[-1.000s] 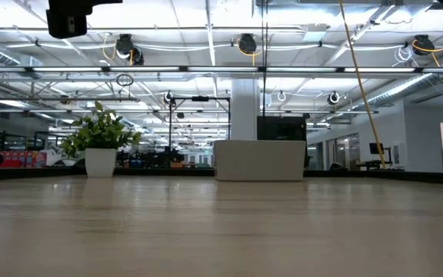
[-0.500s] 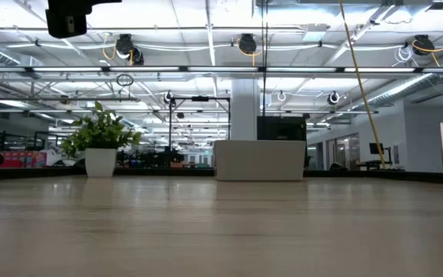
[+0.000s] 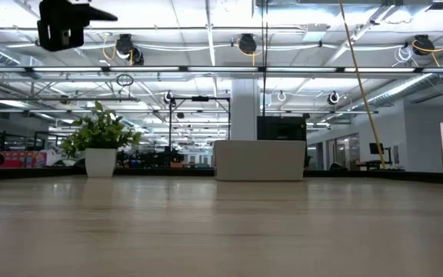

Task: Pick and place pill bottles into a basket
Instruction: Put the white pill bottle into the gray container

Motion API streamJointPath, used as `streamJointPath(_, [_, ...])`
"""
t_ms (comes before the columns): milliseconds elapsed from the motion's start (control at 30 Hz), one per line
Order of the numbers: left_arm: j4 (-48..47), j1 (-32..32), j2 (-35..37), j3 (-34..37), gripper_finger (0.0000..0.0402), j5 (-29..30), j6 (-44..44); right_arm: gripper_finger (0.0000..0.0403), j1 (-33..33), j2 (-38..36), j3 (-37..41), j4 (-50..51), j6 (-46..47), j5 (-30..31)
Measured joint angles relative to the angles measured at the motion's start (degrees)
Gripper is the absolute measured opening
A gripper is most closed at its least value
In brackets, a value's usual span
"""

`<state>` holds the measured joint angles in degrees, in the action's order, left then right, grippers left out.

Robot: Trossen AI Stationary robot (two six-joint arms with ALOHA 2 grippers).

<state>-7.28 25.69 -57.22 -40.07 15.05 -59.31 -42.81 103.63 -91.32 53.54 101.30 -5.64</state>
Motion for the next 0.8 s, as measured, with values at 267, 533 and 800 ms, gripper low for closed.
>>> streamJointPath(267, [1.63,0.0,-2.55,0.0,0.0243,-0.05,-1.21,0.0336,-0.79,5.15,-4.84,6.86,-0.95,-0.46])
streamJointPath(533, [1.59,0.0,-2.26,0.0,0.0243,-0.09,-0.57,0.0336,-0.38,5.61,-4.84,6.74,-1.49,-0.26])
streamJointPath(800, [1.59,0.0,-2.24,0.0,0.0243,-0.16,-0.82,0.0336,-0.24,5.49,-3.76,6.33,-0.35,1.2])
